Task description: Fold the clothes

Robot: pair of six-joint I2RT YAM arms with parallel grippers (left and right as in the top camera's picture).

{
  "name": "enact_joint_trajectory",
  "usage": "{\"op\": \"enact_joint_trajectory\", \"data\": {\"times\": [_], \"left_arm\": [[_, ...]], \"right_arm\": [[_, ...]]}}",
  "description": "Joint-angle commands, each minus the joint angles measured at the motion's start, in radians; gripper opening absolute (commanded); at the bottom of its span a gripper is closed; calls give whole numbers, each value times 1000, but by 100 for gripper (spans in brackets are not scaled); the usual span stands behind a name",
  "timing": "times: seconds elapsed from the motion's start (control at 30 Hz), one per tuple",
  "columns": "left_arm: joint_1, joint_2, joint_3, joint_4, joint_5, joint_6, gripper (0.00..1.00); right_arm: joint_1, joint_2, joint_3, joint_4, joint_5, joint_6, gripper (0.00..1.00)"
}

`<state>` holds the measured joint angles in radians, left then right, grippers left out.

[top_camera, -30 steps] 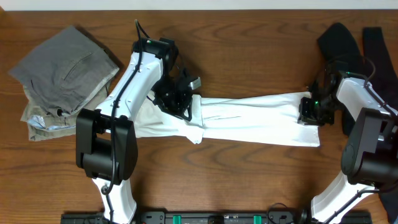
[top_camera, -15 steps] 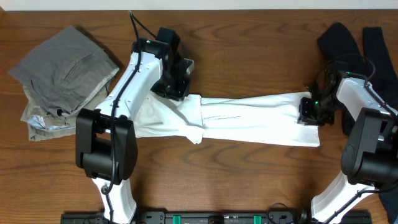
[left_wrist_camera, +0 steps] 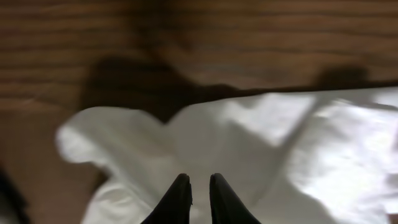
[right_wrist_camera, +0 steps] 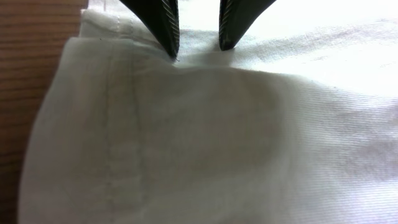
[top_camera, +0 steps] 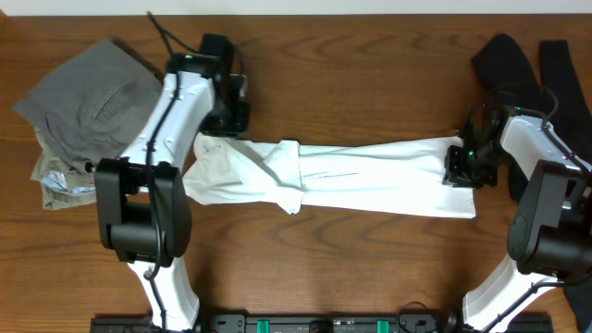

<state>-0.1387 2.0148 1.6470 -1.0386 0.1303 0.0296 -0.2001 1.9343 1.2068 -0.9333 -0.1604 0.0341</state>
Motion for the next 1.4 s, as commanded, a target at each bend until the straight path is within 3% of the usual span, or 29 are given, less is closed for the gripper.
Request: {"op": "enact_joint_trajectory", "data": {"times": [0.0, 0.5, 0.87, 1.13, 1.37], "left_arm": [[33, 27, -31, -6, -17, -17, 15], [87, 34, -312, 43, -9, -73, 11], [88, 16, -311, 46, -8, -96, 6], [87, -125, -308, 46, -7, -118, 6], [87, -245, -308, 50, 123, -117, 16]], "right_arm": [[5, -18, -11, -1, 7, 2, 21], [5, -18, -11, -2, 7, 2, 21], [5, -18, -11, -1, 8, 2, 21], [4, -18, -11, -1, 27, 2, 20], [-6, -36, 6, -14, 29, 2, 19]]}}
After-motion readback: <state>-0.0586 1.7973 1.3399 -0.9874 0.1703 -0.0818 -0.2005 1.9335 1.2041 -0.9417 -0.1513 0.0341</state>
